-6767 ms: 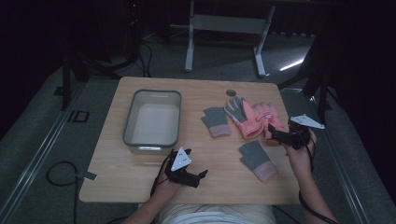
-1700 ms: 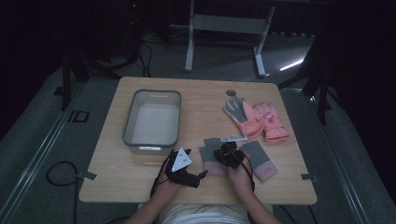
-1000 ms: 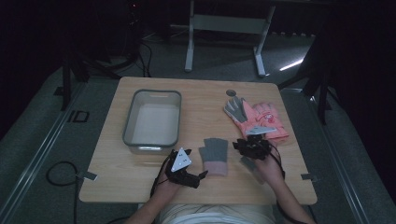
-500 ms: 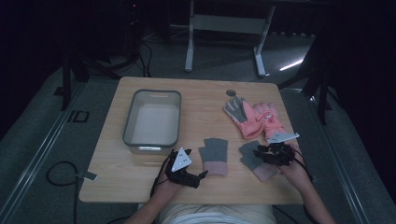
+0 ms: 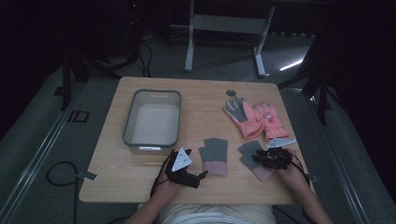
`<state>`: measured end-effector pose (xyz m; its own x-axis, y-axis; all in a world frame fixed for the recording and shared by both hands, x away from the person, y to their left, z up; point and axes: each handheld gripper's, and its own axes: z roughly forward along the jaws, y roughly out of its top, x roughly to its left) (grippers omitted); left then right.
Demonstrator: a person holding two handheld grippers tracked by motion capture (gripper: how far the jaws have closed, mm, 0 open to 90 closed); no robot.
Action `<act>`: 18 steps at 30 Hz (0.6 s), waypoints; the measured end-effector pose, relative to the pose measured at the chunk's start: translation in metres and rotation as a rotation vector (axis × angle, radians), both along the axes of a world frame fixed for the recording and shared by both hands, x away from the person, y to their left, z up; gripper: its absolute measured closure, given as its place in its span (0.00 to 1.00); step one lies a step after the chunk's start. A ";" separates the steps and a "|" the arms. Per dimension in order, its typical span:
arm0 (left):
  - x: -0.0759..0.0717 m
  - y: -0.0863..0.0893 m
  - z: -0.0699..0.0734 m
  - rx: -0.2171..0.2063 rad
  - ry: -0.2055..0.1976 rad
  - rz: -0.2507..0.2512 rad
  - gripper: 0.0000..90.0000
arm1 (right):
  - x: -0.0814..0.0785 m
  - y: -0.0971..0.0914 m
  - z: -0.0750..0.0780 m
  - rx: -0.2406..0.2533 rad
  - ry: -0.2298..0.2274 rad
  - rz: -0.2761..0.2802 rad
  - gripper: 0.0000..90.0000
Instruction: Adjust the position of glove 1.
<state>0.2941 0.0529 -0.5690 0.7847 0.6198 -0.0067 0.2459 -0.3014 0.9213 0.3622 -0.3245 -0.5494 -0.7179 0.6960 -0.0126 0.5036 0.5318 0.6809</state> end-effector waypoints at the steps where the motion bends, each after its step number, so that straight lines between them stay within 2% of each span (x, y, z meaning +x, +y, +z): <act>1: 0.000 0.000 0.000 0.000 0.000 0.000 0.00 | -0.001 0.000 -0.001 0.010 -0.003 -0.004 0.75; 3: 0.000 0.000 0.000 -0.001 0.003 0.001 0.00 | -0.001 0.000 0.000 0.005 0.009 -0.011 0.85; 8: 0.000 0.000 0.000 -0.001 0.003 0.003 0.00 | -0.003 0.006 0.001 -0.023 0.012 -0.035 0.89; 9: 0.000 0.000 0.000 0.000 0.002 0.004 0.00 | -0.007 0.011 0.001 -0.033 -0.004 -0.073 0.91; 13: 0.000 0.000 0.000 -0.001 0.001 0.003 0.00 | -0.014 0.014 0.009 -0.031 -0.027 -0.151 0.94; 14: 0.000 0.000 0.000 0.001 0.002 0.004 0.00 | -0.016 0.014 0.014 -0.025 -0.039 -0.173 0.94; 15: 0.000 0.000 0.000 0.001 0.001 0.004 0.00 | -0.021 0.014 0.028 0.014 -0.050 -0.204 0.94; 16: 0.000 0.000 0.000 0.001 0.001 0.004 0.00 | -0.021 0.014 0.028 0.014 -0.050 -0.204 0.94; 17: 0.000 0.000 0.000 0.000 0.001 0.004 0.00 | -0.029 0.015 0.044 0.067 -0.054 -0.241 0.94; 18: 0.000 0.000 0.000 0.000 0.001 0.005 0.00 | -0.029 0.015 0.044 0.067 -0.054 -0.241 0.94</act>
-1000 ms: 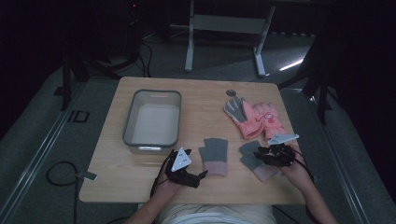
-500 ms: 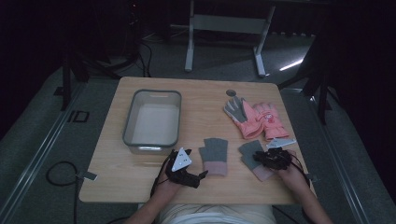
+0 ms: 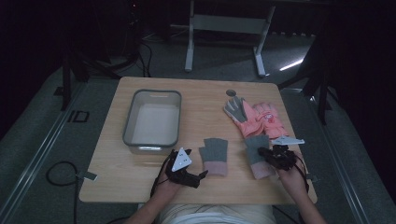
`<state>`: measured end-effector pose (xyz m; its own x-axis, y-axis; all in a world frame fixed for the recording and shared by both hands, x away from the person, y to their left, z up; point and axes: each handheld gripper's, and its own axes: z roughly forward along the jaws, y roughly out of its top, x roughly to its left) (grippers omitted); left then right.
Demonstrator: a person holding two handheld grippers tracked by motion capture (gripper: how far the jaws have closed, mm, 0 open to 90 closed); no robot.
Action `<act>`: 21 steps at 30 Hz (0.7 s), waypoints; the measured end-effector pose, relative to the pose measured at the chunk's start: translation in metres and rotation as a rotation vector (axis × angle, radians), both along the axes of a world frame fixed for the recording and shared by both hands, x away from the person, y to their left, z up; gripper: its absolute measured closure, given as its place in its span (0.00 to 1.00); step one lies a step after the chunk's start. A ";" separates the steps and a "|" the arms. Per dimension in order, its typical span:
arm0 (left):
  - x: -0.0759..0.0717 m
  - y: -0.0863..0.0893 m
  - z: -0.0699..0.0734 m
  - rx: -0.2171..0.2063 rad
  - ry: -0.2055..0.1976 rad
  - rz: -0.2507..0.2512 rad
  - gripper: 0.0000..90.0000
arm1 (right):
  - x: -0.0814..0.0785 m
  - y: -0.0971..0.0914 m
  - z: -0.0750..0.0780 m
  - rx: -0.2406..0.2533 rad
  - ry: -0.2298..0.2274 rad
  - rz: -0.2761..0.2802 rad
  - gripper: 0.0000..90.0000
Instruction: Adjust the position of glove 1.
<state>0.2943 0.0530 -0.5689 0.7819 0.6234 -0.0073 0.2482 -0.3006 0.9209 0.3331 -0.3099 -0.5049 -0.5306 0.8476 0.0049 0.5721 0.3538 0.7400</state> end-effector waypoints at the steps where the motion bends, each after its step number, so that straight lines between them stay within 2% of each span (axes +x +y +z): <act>1: 0.000 0.000 0.000 0.001 -0.002 -0.001 0.00 | -0.004 0.002 0.007 0.013 -0.008 -0.008 0.94; 3: 0.000 0.000 0.000 0.004 -0.005 -0.001 0.00 | -0.012 0.006 0.018 0.012 -0.025 -0.049 0.94; 6: -0.001 -0.001 0.000 0.006 -0.007 0.000 0.00 | -0.018 0.009 0.029 0.059 -0.027 -0.104 0.94; 9: -0.001 -0.001 0.000 0.005 -0.007 0.003 0.00 | -0.021 0.015 0.033 0.068 -0.034 -0.177 0.94; 11: -0.001 -0.001 0.000 0.006 -0.008 0.002 0.00 | -0.022 0.020 0.027 0.043 -0.032 -0.219 0.94; 14: -0.001 -0.001 0.000 0.008 -0.010 0.001 0.00 | -0.020 0.023 0.012 0.033 0.006 -0.258 0.94; 16: -0.001 -0.001 0.000 0.007 -0.009 0.000 0.00 | -0.018 0.024 0.003 0.035 0.028 -0.275 0.94; 17: -0.001 -0.001 0.000 0.006 -0.008 0.000 0.00 | -0.015 0.026 -0.006 0.021 0.044 -0.288 0.94; 21: -0.001 -0.001 0.000 0.008 -0.010 -0.001 0.00 | -0.008 0.028 -0.016 0.006 0.053 -0.299 0.94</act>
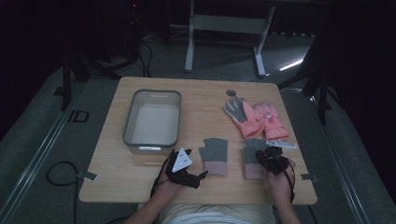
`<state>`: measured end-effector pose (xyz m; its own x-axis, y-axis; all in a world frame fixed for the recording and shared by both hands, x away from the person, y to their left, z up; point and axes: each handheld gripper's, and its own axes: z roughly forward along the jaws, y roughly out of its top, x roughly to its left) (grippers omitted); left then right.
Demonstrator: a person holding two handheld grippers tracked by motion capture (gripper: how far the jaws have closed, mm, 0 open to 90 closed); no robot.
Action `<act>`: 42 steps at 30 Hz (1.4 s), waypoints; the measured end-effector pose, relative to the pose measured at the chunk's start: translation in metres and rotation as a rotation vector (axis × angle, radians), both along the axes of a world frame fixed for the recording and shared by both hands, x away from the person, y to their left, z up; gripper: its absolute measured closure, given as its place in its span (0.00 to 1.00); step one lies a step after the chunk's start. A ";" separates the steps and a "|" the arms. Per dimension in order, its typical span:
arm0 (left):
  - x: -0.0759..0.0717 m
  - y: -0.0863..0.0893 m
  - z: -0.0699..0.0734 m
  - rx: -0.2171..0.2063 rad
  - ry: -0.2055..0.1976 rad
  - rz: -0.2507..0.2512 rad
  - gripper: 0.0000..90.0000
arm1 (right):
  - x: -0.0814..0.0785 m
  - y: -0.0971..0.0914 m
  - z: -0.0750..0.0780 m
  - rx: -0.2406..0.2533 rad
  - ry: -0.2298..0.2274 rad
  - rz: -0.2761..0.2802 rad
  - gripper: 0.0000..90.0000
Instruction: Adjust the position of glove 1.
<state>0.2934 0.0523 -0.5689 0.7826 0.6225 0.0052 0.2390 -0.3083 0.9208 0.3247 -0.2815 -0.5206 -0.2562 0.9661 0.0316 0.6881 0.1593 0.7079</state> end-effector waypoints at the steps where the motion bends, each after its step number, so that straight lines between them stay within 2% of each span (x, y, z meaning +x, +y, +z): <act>1: 0.000 0.000 0.000 0.000 0.000 0.001 0.00 | 0.002 0.001 -0.003 -0.001 0.003 0.002 0.94; 5: 0.000 0.000 0.000 0.000 0.000 0.000 0.00 | 0.008 0.003 -0.010 -0.008 0.015 0.002 0.94; 9: 0.000 0.000 0.000 0.001 0.000 -0.001 0.00 | 0.017 0.002 -0.022 -0.025 0.060 0.010 0.88; 13: 0.000 0.000 0.000 0.001 0.000 -0.002 0.00 | 0.016 0.001 -0.026 -0.035 0.049 0.027 0.86; 18: 0.000 0.000 0.000 0.002 -0.001 -0.003 0.00 | 0.019 -0.001 -0.025 -0.039 0.057 0.059 0.81; 19: 0.000 0.000 0.000 0.001 0.000 -0.003 0.00 | 0.020 -0.002 -0.023 -0.026 0.062 0.074 0.78; 20: 0.000 0.000 0.000 0.000 0.001 -0.003 0.00 | 0.021 -0.004 -0.020 -0.010 0.055 0.111 0.77; 22: 0.000 0.000 0.000 -0.001 0.001 -0.002 0.00 | 0.023 -0.010 -0.013 -0.012 0.032 0.162 0.77; 24: 0.000 0.000 0.000 0.000 0.000 -0.001 0.00 | 0.025 -0.016 -0.006 0.005 0.028 0.240 0.76; 27: 0.000 -0.001 0.000 0.004 -0.002 -0.002 0.00 | 0.029 -0.022 -0.001 -0.037 0.034 0.334 0.72; 30: 0.000 0.000 0.000 0.001 -0.001 -0.002 0.00 | 0.033 -0.027 -0.001 -0.057 0.062 0.371 0.69; 33: 0.000 0.000 0.000 0.001 0.000 0.002 0.00 | 0.034 -0.029 -0.005 -0.053 0.081 0.398 0.65; 37: 0.000 -0.001 0.000 0.003 -0.003 0.001 0.00 | 0.035 -0.027 -0.012 -0.065 0.092 0.411 0.65; 42: 0.000 0.000 0.000 0.001 -0.001 0.000 0.00 | 0.034 -0.024 -0.021 -0.110 0.089 0.420 0.69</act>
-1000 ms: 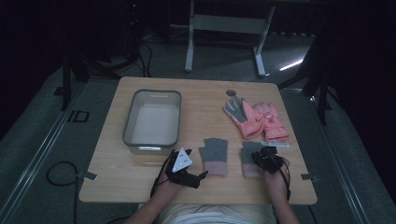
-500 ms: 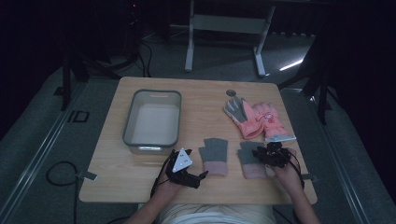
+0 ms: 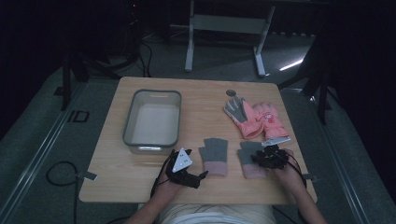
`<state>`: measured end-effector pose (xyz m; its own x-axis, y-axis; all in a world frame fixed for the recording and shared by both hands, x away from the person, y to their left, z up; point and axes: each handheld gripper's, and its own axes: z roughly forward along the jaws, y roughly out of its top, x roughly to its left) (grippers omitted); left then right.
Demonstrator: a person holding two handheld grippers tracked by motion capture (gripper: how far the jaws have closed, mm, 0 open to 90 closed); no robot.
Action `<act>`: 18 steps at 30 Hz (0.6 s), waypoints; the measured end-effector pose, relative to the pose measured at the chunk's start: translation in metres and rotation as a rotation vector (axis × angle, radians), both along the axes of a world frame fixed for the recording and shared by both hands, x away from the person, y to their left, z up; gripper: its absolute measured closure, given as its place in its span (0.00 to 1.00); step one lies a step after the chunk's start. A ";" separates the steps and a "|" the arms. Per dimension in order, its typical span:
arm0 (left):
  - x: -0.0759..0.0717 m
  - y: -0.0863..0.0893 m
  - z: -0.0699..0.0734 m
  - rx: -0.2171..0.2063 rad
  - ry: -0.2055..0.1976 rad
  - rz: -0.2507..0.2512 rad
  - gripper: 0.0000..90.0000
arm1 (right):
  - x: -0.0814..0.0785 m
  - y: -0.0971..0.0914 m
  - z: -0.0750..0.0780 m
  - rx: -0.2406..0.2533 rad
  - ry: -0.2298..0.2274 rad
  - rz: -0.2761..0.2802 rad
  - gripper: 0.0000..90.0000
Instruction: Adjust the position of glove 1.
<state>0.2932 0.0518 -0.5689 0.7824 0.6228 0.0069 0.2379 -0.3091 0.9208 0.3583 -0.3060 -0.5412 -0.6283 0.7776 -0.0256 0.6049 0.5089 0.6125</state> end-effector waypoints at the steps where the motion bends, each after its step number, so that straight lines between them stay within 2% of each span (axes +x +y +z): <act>1: 0.000 0.000 0.000 0.000 0.000 0.000 0.00 | 0.000 0.000 0.000 -0.010 0.001 0.002 0.70; 7: 0.000 0.000 0.000 0.000 -0.001 0.000 0.00 | -0.002 0.005 0.000 -0.023 -0.008 -0.024 0.86; 11: 0.001 0.001 0.000 -0.008 0.008 0.003 0.00 | -0.004 0.007 0.000 -0.027 -0.008 -0.042 0.90; 14: 0.000 0.000 0.000 -0.006 0.003 0.002 0.00 | -0.005 0.011 0.001 -0.039 -0.014 -0.078 0.94; 18: 0.000 0.001 0.000 -0.006 0.003 0.001 0.00 | -0.004 0.012 0.007 -0.025 0.005 -0.107 0.94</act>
<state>0.2934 0.0523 -0.5689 0.7816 0.6238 0.0012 0.2408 -0.3034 0.9220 0.3543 -0.2943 -0.5345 -0.5419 0.8394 -0.0427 0.6598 0.4563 0.5971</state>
